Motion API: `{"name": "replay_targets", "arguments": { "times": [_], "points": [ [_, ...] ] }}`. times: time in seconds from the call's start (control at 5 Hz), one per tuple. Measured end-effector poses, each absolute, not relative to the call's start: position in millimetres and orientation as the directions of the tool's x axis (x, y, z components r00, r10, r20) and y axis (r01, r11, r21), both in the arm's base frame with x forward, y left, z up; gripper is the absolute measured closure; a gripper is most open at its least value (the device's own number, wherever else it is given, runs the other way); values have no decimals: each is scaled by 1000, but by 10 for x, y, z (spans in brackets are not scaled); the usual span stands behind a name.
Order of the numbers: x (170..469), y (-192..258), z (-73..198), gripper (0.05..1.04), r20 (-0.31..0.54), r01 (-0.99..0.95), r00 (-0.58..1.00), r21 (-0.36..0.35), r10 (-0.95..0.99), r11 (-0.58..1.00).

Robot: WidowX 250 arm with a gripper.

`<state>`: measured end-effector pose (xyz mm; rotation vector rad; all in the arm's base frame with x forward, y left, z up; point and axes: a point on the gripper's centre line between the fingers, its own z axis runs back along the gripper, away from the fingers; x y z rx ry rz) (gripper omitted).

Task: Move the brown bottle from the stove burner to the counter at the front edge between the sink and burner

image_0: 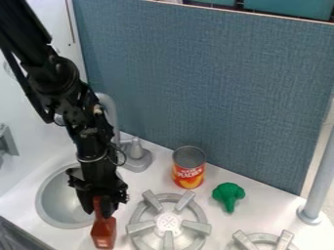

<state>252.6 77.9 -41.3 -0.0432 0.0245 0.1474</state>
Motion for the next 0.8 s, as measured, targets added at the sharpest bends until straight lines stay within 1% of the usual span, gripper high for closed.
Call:
{"name": "replay_targets", "arguments": {
  "times": [0.2,0.4,0.6,0.8],
  "points": [
    [2597,789,-330,115,-7,-163,987,-40,163,986],
    [2654,703,-150,81,-15,-164,986,-4,164,986],
    [2825,436,371,83,76,-110,991,37,107,993],
    [2886,182,602,83,116,-21,993,24,18,1000]
  ]
}}
